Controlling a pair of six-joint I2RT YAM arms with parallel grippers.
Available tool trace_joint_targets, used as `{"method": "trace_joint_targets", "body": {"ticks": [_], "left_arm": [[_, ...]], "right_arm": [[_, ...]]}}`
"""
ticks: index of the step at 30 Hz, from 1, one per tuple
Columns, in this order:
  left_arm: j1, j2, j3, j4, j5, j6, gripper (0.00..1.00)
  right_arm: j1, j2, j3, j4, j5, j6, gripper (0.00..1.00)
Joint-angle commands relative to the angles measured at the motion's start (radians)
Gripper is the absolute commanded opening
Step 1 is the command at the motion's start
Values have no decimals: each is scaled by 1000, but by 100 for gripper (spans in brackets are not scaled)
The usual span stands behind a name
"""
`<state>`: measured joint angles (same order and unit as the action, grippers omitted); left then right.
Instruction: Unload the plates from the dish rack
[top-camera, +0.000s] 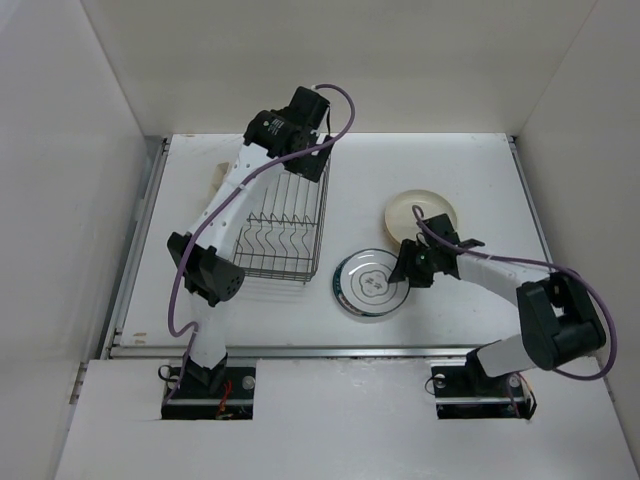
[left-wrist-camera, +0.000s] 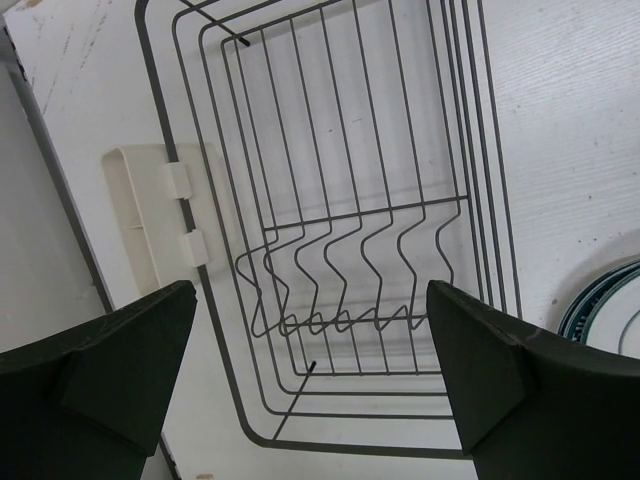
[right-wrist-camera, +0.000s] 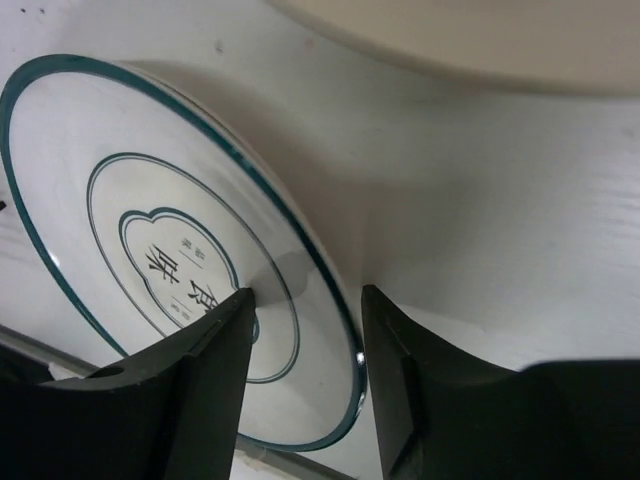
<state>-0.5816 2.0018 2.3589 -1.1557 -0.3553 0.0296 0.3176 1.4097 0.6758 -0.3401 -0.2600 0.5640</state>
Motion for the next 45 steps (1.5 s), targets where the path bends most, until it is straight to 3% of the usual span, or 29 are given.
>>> {"method": "trace_joint_targets", "body": {"ticks": [1,6,15,18,19,20,22,23,26,27,30,31,32,34,35,42,45], "left_arm": [[-4,-15,19,-1,-31,10,100],[-4,-15,19,-1,-40,20,100],[-4,-15,19,-1,-72,20,100],[-4,-15,48,10,-137,20,100],[-4,-15,48,10,-224,20,100],[-4,-15,48,48,-284,20,100],[-4,-15,48,92,-472,20,100],[5,-15,31,118,-520,20,100],[31,-15,-41,227,-681,87,100],[40,-15,-61,296,-727,113,100],[51,-24,-93,361,-807,176,100],[51,-24,-93,361,-807,176,100],[51,-24,-81,346,-807,164,100],[51,-24,-55,305,-792,129,100],[51,-24,-55,304,-792,128,100],[51,-44,-44,294,-783,128,100],[51,-89,-124,325,-783,154,100]], "right_arm": [[63,54,85,-20,145,19,51],[164,63,148,-76,260,19,55],[178,-53,195,-157,381,50,60],[178,-207,249,-194,465,50,74],[178,-250,267,-206,513,66,93],[178,-288,310,-229,641,66,100],[166,-379,349,-249,811,76,100],[149,-399,360,-249,1026,76,100],[104,-423,390,-249,1392,67,100],[68,-423,409,-249,1641,66,100],[11,-423,439,-249,1971,79,100],[-18,-433,465,-269,2002,88,100],[-18,-433,484,-339,2024,225,100],[-34,-420,537,-673,2024,441,100],[-34,-410,538,-732,2024,500,100],[-34,-434,536,-789,2006,519,100],[-34,-443,560,-789,1984,519,100]]}}
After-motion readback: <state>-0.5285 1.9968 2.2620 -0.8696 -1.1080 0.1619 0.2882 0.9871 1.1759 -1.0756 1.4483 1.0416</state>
